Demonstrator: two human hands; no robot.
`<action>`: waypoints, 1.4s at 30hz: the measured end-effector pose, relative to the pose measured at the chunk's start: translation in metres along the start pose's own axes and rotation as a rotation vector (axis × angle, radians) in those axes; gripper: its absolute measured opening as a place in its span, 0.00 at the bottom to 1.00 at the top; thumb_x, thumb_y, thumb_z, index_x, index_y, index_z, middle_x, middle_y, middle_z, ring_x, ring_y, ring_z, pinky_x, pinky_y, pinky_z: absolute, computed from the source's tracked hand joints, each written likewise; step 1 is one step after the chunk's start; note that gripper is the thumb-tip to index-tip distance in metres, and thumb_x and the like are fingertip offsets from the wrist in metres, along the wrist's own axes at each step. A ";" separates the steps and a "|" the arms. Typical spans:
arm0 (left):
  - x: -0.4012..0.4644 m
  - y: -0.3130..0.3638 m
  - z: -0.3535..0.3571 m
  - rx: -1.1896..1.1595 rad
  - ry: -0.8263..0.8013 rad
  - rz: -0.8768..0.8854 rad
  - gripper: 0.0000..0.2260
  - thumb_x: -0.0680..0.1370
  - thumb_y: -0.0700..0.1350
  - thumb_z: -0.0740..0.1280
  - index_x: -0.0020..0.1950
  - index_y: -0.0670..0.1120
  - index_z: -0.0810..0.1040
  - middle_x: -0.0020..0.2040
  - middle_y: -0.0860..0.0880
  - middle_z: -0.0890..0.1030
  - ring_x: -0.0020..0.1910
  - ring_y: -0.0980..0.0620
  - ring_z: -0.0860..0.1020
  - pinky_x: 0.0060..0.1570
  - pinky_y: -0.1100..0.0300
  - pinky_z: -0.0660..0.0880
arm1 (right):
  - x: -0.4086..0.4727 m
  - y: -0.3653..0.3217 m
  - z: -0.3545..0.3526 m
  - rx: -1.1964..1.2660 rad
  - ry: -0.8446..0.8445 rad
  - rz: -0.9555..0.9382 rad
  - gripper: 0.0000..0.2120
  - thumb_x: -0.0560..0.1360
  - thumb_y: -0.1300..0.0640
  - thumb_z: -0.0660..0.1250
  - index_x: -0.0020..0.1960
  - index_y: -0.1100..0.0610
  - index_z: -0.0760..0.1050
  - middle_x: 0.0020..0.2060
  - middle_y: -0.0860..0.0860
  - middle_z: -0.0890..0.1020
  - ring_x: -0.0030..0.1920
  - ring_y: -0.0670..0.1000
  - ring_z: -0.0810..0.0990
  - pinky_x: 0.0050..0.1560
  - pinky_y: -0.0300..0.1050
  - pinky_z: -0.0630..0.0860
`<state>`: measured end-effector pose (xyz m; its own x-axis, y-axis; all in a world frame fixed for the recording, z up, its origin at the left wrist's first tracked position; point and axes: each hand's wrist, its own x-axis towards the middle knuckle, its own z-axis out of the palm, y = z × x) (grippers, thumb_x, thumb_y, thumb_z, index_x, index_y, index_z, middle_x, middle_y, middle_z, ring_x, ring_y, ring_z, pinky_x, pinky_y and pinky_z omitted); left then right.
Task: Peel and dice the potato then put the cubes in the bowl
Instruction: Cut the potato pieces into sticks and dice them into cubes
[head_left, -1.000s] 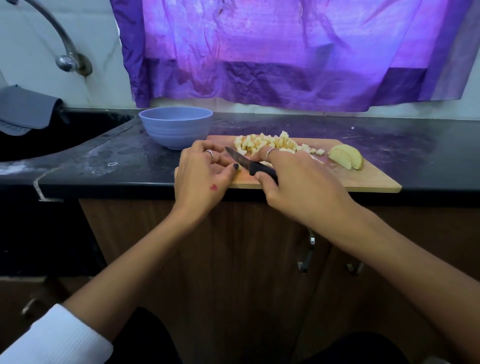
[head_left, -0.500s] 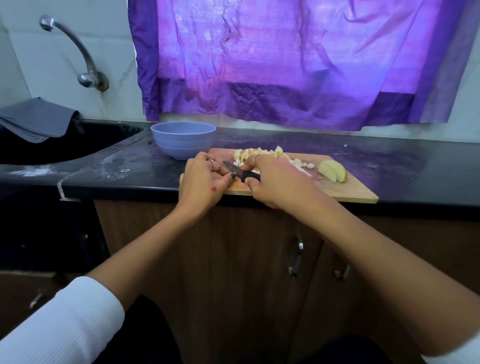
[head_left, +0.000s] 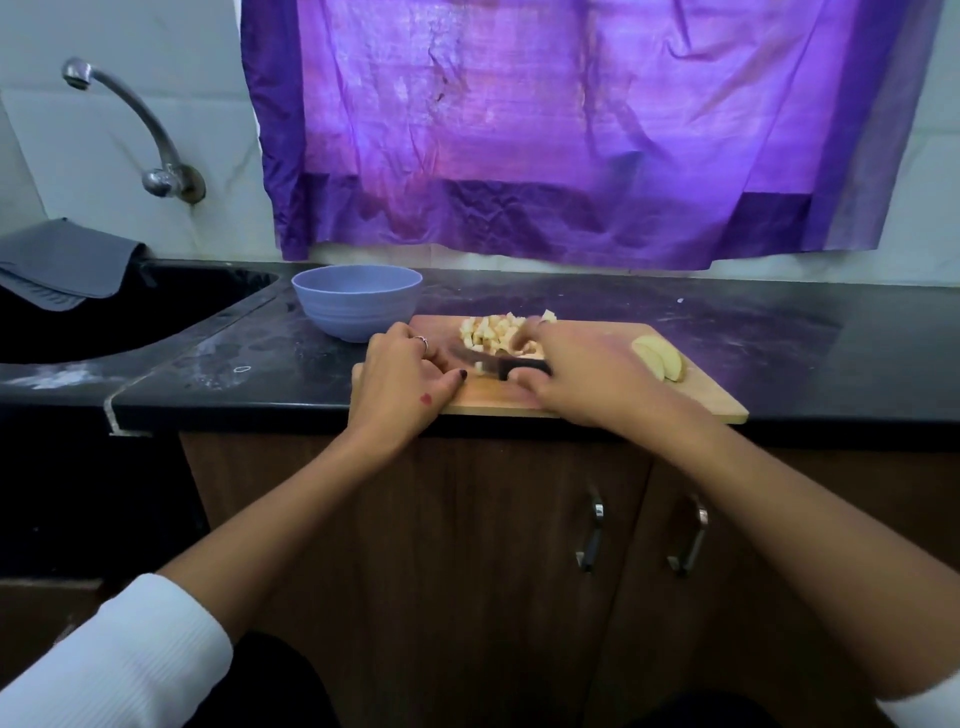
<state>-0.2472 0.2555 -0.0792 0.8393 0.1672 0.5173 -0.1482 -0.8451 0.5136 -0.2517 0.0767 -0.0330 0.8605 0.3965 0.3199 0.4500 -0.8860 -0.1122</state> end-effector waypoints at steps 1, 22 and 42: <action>0.002 0.000 0.001 0.031 -0.008 0.002 0.08 0.74 0.51 0.71 0.45 0.47 0.82 0.54 0.49 0.74 0.58 0.49 0.70 0.56 0.48 0.69 | 0.003 0.008 -0.003 0.052 -0.018 0.036 0.15 0.78 0.46 0.63 0.63 0.49 0.71 0.54 0.51 0.79 0.54 0.54 0.77 0.50 0.47 0.73; 0.031 0.013 0.016 0.075 -0.094 0.048 0.03 0.75 0.50 0.70 0.42 0.54 0.79 0.54 0.52 0.72 0.58 0.51 0.68 0.58 0.49 0.70 | -0.020 0.033 0.005 -0.208 0.155 -0.092 0.14 0.81 0.42 0.51 0.64 0.44 0.64 0.50 0.49 0.78 0.50 0.54 0.78 0.37 0.46 0.68; 0.068 0.001 0.021 -0.642 0.000 -0.189 0.13 0.82 0.53 0.58 0.48 0.49 0.78 0.47 0.52 0.81 0.48 0.55 0.77 0.49 0.58 0.71 | 0.016 0.072 -0.005 -0.169 0.171 -0.040 0.16 0.78 0.41 0.59 0.65 0.39 0.71 0.54 0.50 0.81 0.55 0.57 0.78 0.47 0.50 0.72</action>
<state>-0.1794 0.2554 -0.0573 0.8812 0.2828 0.3790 -0.2808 -0.3319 0.9006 -0.2065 0.0180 -0.0310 0.7837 0.3981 0.4769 0.4238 -0.9039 0.0580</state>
